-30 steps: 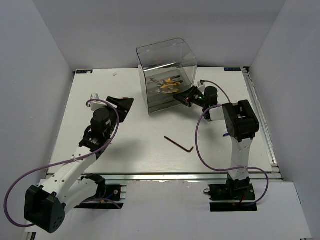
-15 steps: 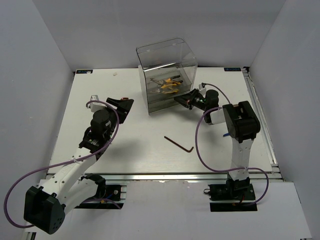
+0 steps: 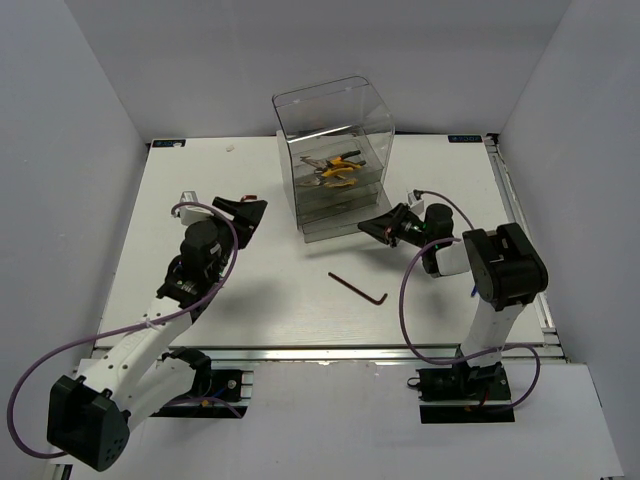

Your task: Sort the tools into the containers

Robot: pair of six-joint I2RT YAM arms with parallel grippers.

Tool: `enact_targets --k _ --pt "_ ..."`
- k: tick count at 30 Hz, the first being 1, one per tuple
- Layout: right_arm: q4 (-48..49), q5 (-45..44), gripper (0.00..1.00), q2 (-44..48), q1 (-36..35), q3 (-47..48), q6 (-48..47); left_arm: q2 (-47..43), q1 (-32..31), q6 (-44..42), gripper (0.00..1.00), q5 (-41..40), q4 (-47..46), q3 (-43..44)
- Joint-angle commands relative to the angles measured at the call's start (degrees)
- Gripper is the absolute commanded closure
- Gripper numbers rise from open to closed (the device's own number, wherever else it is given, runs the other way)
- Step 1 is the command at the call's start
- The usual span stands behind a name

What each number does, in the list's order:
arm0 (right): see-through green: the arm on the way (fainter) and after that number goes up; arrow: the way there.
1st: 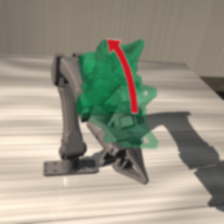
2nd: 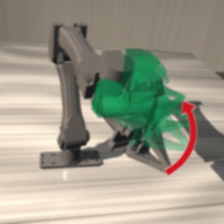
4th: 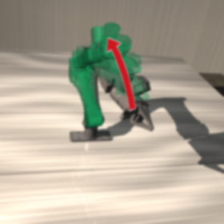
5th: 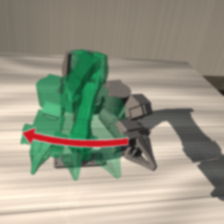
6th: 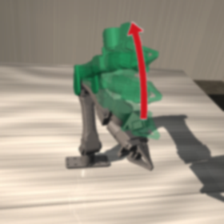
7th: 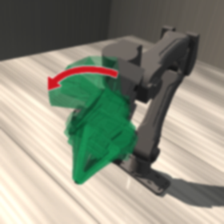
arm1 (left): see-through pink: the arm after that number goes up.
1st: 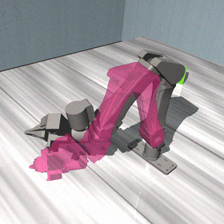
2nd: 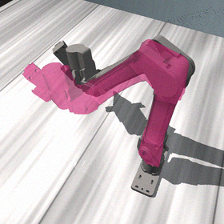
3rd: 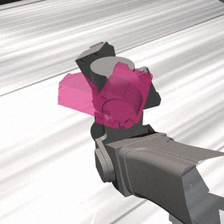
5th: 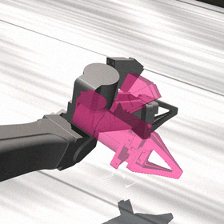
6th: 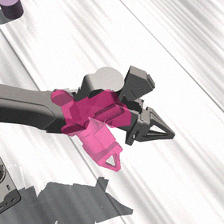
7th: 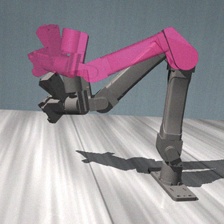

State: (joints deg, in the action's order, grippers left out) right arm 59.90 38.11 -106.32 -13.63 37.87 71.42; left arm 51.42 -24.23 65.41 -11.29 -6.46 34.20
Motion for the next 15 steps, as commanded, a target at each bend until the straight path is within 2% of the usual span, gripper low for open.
enact_targets --k 1,6,12,15 --pt "-0.3 1.7 0.98 2.9 0.4 -2.6 -4.8 -1.4 0.1 -1.9 0.28 -0.2 1.2 -0.4" --pt "-1.8 1.7 0.92 3.5 1.3 -2.1 -5.7 -1.0 0.1 -3.7 0.28 -0.2 4.2 0.4" --pt "-6.3 3.3 0.61 5.2 1.9 -0.4 -10.9 1.7 0.2 -8.2 0.28 -0.6 11.9 4.7" --pt "-8.8 4.0 0.52 6.6 2.2 -0.1 -13.7 3.6 0.4 -10.4 0.28 -0.9 15.4 7.2"
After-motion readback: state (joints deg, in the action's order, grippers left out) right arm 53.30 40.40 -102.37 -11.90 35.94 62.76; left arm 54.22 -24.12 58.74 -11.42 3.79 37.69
